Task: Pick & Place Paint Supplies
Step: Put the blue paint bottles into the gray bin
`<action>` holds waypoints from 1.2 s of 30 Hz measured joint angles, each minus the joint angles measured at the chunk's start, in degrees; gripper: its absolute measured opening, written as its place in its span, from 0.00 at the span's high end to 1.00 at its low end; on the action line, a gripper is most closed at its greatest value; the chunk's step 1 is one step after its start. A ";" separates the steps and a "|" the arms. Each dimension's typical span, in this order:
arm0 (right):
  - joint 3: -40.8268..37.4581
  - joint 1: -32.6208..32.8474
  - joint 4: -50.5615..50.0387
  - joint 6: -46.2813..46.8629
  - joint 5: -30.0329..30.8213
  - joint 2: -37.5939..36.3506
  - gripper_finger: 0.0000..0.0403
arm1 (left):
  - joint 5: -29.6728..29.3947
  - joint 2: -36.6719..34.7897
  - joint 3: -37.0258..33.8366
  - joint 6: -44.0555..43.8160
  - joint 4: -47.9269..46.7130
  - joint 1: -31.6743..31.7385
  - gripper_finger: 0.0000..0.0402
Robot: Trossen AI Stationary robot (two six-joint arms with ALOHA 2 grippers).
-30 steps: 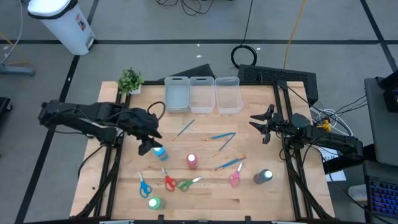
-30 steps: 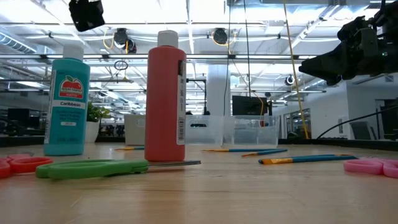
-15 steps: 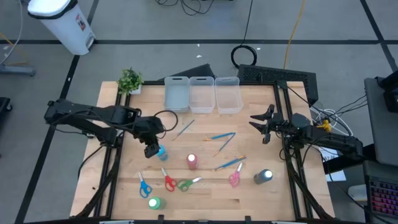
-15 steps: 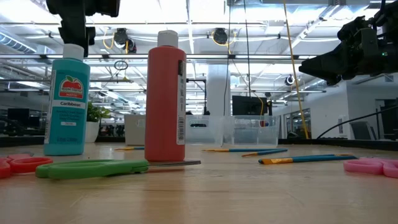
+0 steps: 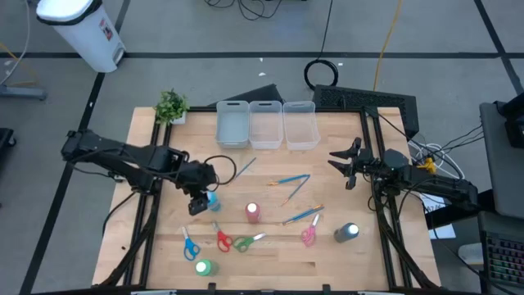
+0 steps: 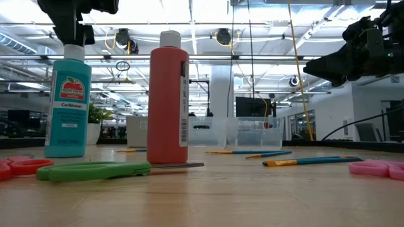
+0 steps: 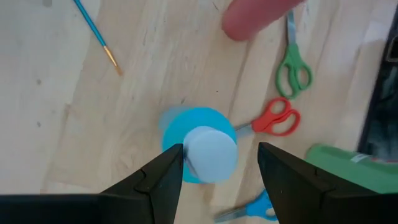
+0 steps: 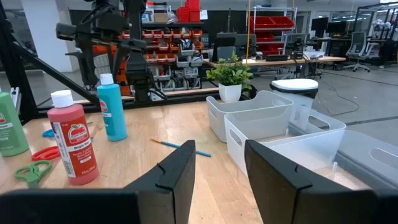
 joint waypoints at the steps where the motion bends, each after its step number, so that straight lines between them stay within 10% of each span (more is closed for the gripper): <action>1: 0.00 0.00 0.00 0.02 0.00 0.00 0.68 | -0.86 0.04 0.00 0.52 0.02 -0.48 0.47; 36: 0.00 0.00 0.00 0.00 0.02 0.00 0.68 | -12.77 3.26 -0.28 14.87 0.03 -6.73 0.47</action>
